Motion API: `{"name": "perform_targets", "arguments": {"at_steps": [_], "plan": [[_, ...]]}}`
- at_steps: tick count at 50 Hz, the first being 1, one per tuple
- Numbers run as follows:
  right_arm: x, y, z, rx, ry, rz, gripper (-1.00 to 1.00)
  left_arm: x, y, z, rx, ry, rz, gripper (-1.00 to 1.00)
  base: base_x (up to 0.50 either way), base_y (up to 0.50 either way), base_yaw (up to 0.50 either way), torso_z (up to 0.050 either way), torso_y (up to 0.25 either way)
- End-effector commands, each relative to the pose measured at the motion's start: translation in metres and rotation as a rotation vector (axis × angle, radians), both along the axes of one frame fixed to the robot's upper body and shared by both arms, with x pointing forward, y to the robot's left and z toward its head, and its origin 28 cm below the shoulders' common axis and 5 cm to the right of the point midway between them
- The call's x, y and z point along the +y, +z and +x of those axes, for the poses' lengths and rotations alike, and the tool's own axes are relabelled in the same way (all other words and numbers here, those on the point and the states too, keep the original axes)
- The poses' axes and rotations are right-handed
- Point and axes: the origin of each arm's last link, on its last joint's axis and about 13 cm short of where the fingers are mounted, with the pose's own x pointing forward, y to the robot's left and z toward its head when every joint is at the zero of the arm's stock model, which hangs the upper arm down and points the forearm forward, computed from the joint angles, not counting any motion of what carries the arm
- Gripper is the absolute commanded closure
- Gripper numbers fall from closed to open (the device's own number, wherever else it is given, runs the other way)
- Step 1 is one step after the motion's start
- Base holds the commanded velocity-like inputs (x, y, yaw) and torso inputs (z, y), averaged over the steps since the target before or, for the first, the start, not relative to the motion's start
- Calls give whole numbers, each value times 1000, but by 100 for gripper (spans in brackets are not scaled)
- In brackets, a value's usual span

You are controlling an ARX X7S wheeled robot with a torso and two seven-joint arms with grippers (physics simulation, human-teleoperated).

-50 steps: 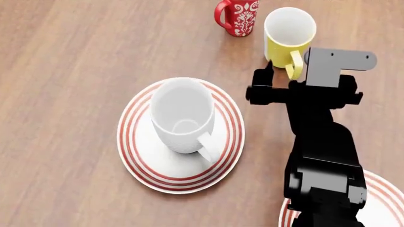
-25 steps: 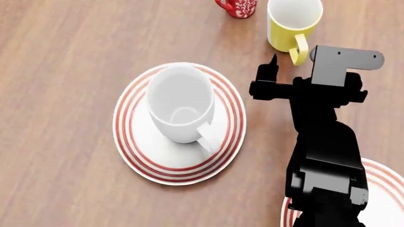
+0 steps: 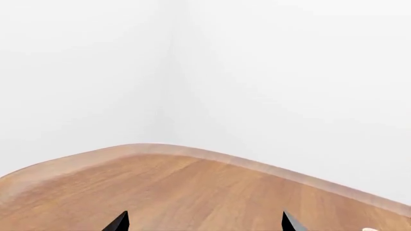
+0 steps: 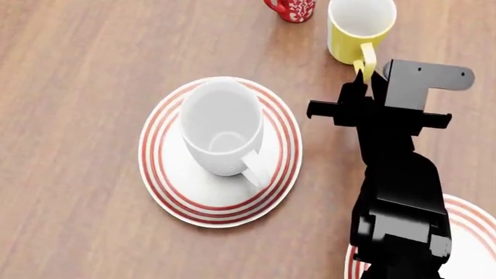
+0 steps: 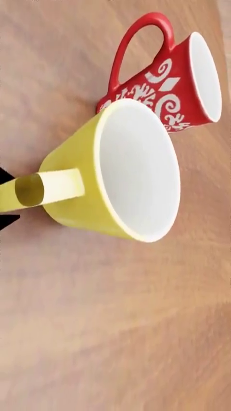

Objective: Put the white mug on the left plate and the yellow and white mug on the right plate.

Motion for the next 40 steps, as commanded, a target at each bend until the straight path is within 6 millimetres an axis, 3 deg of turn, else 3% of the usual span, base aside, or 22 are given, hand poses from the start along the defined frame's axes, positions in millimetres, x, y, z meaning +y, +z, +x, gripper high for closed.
{"name": "perform_targets", "arguments": {"at_steps": [1,12,40], "plan": [[-3,-4,-2,-30,1,8,100,0,-1,0,2,-3,2,-100,0,0,0,0,0],[-7,-3,-3,-154,28,54,100,0,-1,-1,1,-3,2,-100,0,0,0,0,0],[2,19,-28,-331,16,-89,100,0,1,0,-5,-6,3,-100,0,0,0,0,0]]}}
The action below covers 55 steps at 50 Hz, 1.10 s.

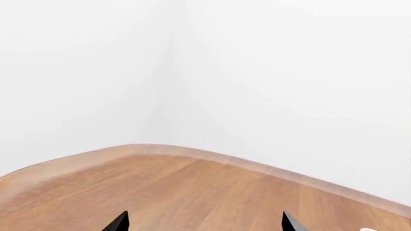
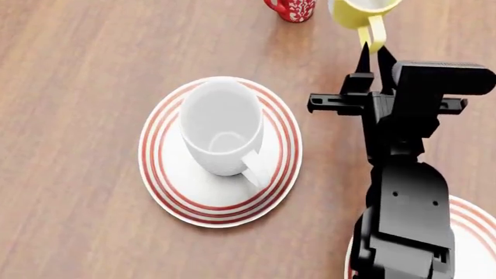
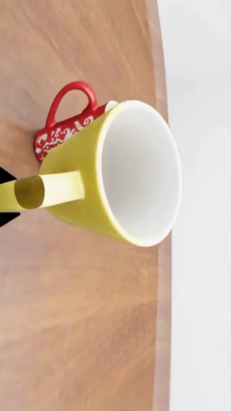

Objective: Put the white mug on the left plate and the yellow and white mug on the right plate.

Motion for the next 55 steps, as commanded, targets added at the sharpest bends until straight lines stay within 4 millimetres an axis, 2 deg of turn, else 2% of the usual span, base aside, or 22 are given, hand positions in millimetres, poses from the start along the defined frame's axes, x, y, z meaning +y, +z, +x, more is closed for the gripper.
{"name": "perform_targets", "arguments": {"at_steps": [1,26,28,31,34,46,55], "plan": [[3,10,-10,-65,-11,-35,100,0,0,0,-2,-1,0,-100,0,0,0,0,0],[3,9,-11,-25,-14,-29,100,0,0,0,-1,-3,-3,-100,0,0,0,0,0],[6,7,-15,-21,30,-23,100,-1,-1,-1,1,-5,-1,-100,0,0,0,0,0],[7,10,-33,-60,51,26,100,-1,-2,-4,3,-3,-2,-100,0,0,0,0,0],[5,16,-46,-102,34,-20,100,-1,-1,-5,3,-4,1,-100,0,0,0,0,5],[0,15,-82,-127,61,-5,100,1,0,-3,0,1,1,-100,0,0,0,0,0],[-12,22,-120,-144,38,-22,100,2,0,-2,3,2,-1,-100,0,0,0,0,0]]}}
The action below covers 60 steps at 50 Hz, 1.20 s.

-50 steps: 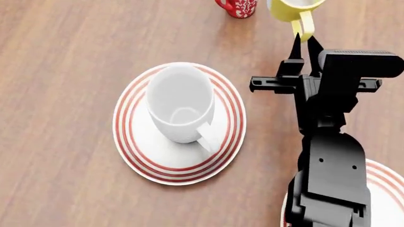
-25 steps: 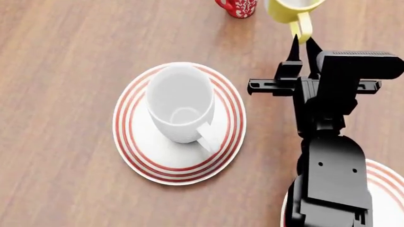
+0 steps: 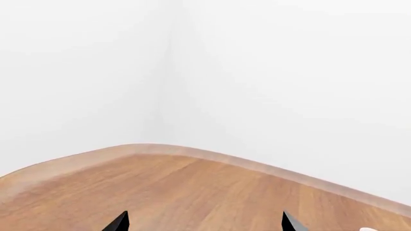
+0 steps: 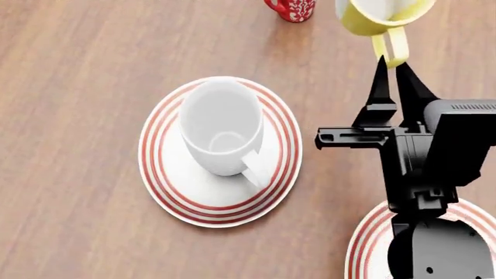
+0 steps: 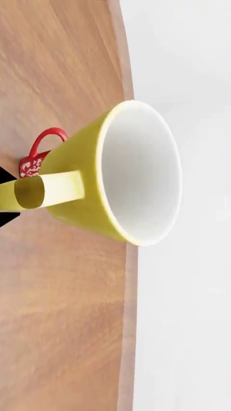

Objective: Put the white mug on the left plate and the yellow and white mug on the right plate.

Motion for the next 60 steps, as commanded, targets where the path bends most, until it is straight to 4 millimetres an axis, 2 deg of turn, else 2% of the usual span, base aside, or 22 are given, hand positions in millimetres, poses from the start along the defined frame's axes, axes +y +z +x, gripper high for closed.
{"name": "perform_targets", "arguments": {"at_steps": [1,7,14,18,26,32,45,52,60], "plan": [[-9,9,-44,-40,-1,-17,100,1,0,1,1,1,0,-100,0,0,0,0,0],[-17,8,-71,-36,-6,-49,100,1,-1,1,3,2,0,-100,0,0,0,0,0],[-23,2,-113,-36,-6,-107,100,0,-1,1,3,0,2,-100,0,0,0,0,0],[-23,-8,-129,-21,8,-115,100,-1,-2,2,7,0,4,-100,0,0,0,0,0],[-25,-12,-162,10,19,-150,100,0,-1,3,5,-1,5,-100,0,0,0,0,1],[-31,-6,-181,-12,-9,-152,100,-1,1,4,0,-7,8,-100,0,0,0,0,0],[-40,-7,-211,42,-59,-170,100,-1,1,5,1,-4,9,-100,0,0,0,0,0],[-42,-15,-226,154,-61,-210,100,-1,1,5,-3,-2,5,-100,0,0,0,0,0],[-47,-23,-237,205,-62,-212,100,-1,0,5,-2,-6,8,-100,0,0,0,0,0]]}}
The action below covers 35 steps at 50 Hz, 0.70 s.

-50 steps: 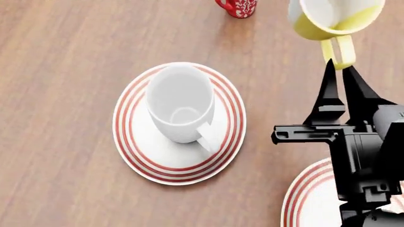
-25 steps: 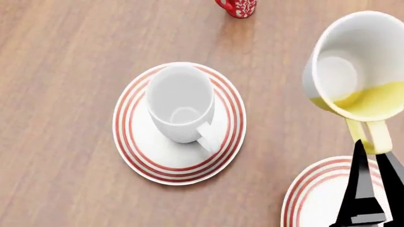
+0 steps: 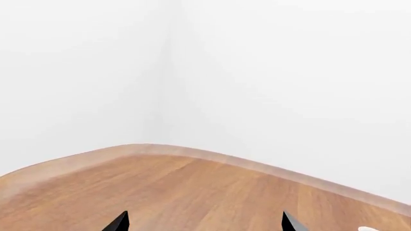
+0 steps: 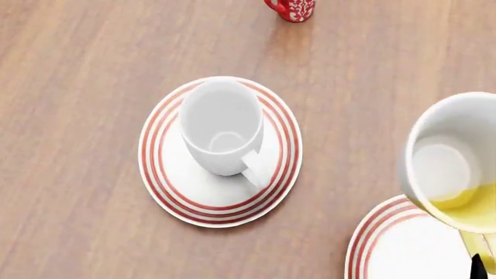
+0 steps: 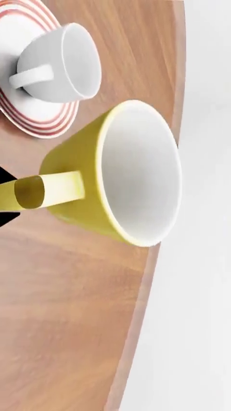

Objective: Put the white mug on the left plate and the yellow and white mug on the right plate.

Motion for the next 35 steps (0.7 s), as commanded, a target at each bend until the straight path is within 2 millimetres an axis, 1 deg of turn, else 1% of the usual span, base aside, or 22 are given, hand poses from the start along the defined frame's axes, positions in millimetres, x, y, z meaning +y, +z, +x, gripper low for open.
{"name": "perform_targets", "arguments": {"at_steps": [1,17,24,31,35], "plan": [[-4,-6,-21,75,-7,-29,100,0,0,0,-1,0,-1,-100,0,0,0,0,10],[-12,-28,-31,131,-37,-8,100,1,-1,0,-4,3,-2,-100,0,0,0,0,0],[-15,-41,-35,157,-48,8,100,0,0,0,-5,0,0,-100,0,0,0,0,0],[-15,-44,-36,164,-53,9,100,0,1,0,-8,0,-1,-100,0,0,0,0,0],[-16,-49,-35,179,-55,14,100,0,1,1,-9,0,-2,-100,0,0,0,0,0]]}}
